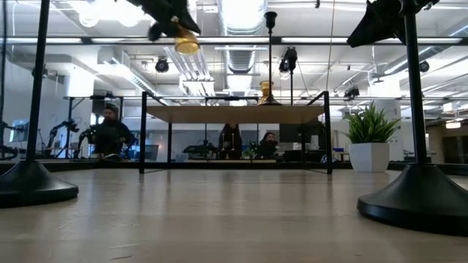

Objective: Pick & Place candle stick holders
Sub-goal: Put the top yellow glass candle holder on the shelf

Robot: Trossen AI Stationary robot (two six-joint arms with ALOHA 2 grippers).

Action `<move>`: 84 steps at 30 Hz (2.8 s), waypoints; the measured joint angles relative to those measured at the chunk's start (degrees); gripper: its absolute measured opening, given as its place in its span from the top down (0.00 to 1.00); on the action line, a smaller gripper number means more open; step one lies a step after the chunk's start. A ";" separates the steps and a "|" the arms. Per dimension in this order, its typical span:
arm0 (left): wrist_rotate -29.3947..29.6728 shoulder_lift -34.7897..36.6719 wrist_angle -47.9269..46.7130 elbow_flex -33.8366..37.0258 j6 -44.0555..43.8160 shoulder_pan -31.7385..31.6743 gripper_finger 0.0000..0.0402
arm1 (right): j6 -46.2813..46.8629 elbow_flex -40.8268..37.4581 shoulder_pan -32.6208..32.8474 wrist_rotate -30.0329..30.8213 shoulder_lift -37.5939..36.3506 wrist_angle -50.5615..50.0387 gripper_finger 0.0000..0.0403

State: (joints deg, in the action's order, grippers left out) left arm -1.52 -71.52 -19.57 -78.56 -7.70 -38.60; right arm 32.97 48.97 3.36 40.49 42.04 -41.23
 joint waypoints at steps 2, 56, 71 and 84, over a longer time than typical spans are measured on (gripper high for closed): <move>-1.45 -2.98 1.73 -0.51 0.08 0.34 0.66 | 0.00 -0.02 0.00 0.00 0.00 0.00 0.82; -4.63 -20.29 31.65 16.36 6.61 11.69 0.66 | -1.65 -0.26 -0.02 -0.02 0.00 -2.26 0.82; -2.84 -22.85 36.00 15.58 7.62 10.94 0.66 | -1.64 -0.28 -0.02 -0.04 0.00 -2.21 0.81; -2.66 -23.23 38.10 15.53 8.29 10.16 0.66 | -1.66 -0.28 -0.02 -0.02 0.04 -2.23 0.82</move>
State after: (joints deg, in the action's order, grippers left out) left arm -4.18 -94.74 18.53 -63.02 0.59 -28.45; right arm 31.31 48.69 3.33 40.47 42.09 -43.46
